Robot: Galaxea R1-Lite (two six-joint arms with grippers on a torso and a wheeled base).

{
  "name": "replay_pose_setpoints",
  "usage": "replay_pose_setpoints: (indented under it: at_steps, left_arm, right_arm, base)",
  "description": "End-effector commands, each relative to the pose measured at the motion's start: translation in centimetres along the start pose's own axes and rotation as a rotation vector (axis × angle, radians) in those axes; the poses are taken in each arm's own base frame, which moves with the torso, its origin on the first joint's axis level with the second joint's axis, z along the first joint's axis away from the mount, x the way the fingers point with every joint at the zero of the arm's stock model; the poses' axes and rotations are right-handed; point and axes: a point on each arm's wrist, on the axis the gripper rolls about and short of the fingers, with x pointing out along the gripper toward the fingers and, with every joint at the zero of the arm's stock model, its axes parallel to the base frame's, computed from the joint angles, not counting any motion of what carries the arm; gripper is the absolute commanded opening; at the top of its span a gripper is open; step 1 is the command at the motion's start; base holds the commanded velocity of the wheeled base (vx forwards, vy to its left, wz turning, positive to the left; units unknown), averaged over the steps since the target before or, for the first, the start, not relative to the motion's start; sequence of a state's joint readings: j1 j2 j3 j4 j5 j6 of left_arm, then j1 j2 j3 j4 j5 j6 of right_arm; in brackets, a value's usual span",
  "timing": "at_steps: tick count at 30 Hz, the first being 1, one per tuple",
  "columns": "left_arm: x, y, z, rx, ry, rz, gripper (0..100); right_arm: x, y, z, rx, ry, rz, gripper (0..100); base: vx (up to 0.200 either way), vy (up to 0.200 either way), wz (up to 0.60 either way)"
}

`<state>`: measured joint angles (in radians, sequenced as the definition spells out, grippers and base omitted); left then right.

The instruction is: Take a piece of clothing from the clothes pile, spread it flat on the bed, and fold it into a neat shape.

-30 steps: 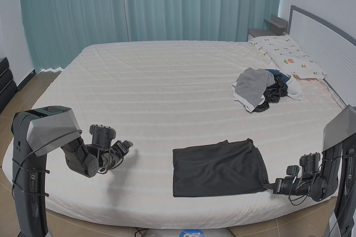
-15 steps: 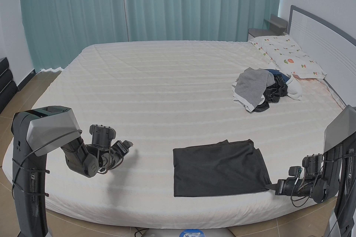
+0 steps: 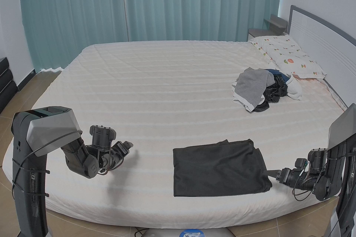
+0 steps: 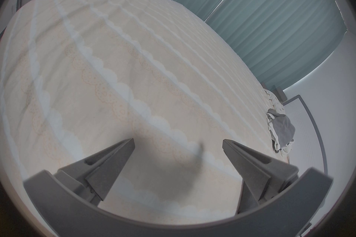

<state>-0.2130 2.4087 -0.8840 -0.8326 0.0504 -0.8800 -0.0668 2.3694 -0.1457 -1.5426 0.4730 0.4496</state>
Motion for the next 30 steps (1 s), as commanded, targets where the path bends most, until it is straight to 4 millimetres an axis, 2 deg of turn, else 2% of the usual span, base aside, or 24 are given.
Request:
replay_pose_setpoints:
  at_steps: [1, 7, 19, 30]
  left_arm:
    - [-0.4, -0.5, -1.0, 0.019, 0.021, -0.009, 100]
    - [-0.5, -0.8, -1.5, 0.024, 0.029, -0.016, 100]
    - [-0.3, -1.5, -1.3, 0.023, 0.022, -0.038, 100]
    - [0.0, -2.9, -1.0, 0.03, 0.004, -0.08, 100]
  right_arm:
    - [0.2, 0.0, 1.5, 0.02, -0.069, 0.017, 100]
    - [1.0, -1.3, 2.4, 0.046, -0.104, 0.006, 100]
    - [2.2, -1.8, 3.3, 0.105, -0.14, 0.023, 100]
    - [2.7, -1.8, 3.4, 0.136, -0.14, 0.034, 100]
  base:
    - [0.0, 0.0, 0.0]
    - [-0.2, 0.0, 0.0]
    - [0.0, 0.0, 0.0]
    - [0.0, -0.2, 0.0]
